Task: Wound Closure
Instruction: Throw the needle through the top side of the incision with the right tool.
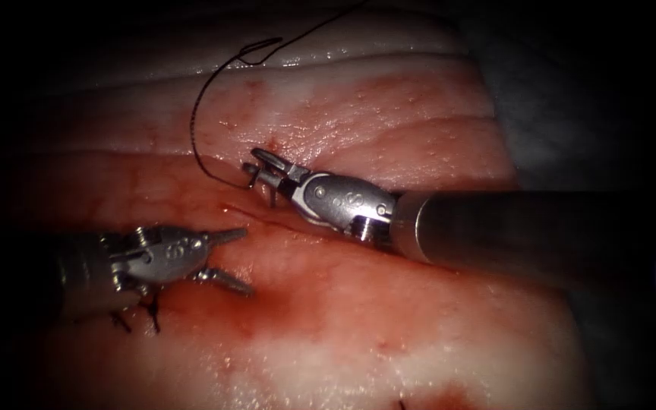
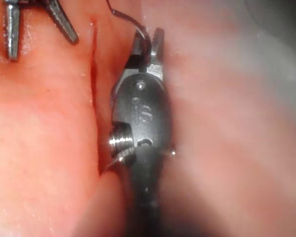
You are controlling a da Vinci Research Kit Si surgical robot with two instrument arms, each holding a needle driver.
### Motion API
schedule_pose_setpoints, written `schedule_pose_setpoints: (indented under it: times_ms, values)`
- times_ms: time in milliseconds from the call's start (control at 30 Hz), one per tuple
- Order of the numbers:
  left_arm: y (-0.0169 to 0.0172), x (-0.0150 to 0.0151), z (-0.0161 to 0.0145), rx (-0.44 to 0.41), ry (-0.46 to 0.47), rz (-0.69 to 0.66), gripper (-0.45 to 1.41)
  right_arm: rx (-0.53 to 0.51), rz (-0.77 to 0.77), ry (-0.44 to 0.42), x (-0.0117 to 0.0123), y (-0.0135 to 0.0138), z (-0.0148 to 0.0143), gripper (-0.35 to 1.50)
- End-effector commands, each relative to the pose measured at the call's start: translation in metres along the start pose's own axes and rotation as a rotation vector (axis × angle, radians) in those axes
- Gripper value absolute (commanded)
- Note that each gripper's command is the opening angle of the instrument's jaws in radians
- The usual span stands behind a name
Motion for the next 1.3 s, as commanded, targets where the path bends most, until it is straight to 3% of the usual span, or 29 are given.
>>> schedule_pose_setpoints:
  times_ms: [33,500,767,1000,1300]
  values:
    - [-0.0002,0.0001,0.0007,0.0,0.001,0.001,0.53,0.005,-0.004,0.003,0.0,-0.0003,0.0007,-0.35]
    - [-0.0003,0.0,0.0003,0.003,-0.002,0.002,0.51,0.065,-0.084,-0.062,-0.002,-0.0021,0.0002,-0.35]
    - [-0.0002,0.0001,0.0003,0.004,-0.002,0.001,0.51,0.074,-0.046,-0.062,-0.0019,-0.0016,0.0,-0.35]
    - [0.0,0.0001,0.0004,0.007,-0.003,0.0,0.51,0.003,0.166,0.053,0.0008,0.0002,-0.0006,-0.35]
    - [0.0005,0.0,0.0013,0.018,-0.004,0.0,0.51,-0.077,0.24,0.159,0.0053,0.0045,-0.0012,-0.35]
